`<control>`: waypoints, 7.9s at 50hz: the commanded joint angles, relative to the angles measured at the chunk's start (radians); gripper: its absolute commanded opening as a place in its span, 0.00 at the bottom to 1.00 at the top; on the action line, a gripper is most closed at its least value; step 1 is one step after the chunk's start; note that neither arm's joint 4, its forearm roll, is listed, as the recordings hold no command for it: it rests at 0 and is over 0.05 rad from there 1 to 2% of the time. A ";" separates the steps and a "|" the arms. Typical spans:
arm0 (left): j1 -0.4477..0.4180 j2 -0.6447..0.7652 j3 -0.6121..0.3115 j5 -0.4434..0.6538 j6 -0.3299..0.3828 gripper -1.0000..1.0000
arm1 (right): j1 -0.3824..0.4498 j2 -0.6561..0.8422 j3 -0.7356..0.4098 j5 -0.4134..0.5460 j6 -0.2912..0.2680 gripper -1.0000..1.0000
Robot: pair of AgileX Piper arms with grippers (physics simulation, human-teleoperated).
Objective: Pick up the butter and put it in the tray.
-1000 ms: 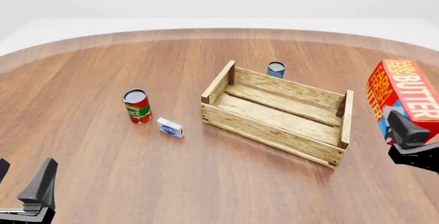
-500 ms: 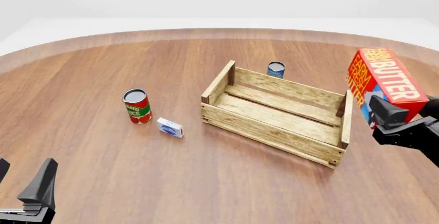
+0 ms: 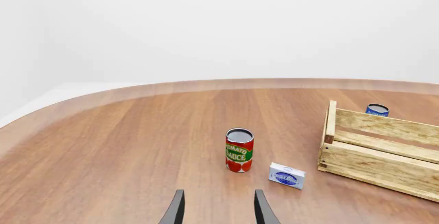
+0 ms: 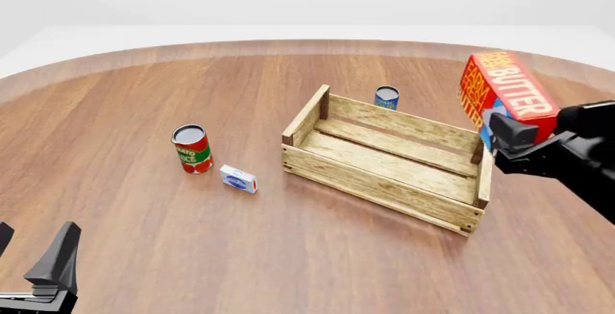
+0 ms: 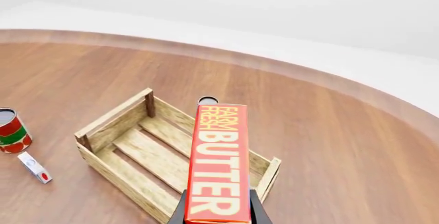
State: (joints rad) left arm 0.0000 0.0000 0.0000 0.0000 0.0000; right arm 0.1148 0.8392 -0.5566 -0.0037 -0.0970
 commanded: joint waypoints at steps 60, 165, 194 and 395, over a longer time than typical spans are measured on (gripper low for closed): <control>0.000 0.000 0.000 0.000 0.000 1.00 | 0.137 0.422 -0.186 -0.180 0.039 0.00; 0.000 0.000 0.000 0.000 0.000 1.00 | 0.145 0.826 -0.369 -0.249 0.071 0.00; 0.000 0.000 0.000 0.000 0.000 1.00 | 0.151 0.906 -0.398 -0.265 0.088 0.00; 0.000 0.000 0.000 0.000 0.000 1.00 | 0.127 0.836 -0.319 -0.223 0.109 1.00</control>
State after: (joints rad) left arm 0.0000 0.0000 0.0000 0.0000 0.0000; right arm 0.2425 1.7034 -0.8931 -0.2287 0.0121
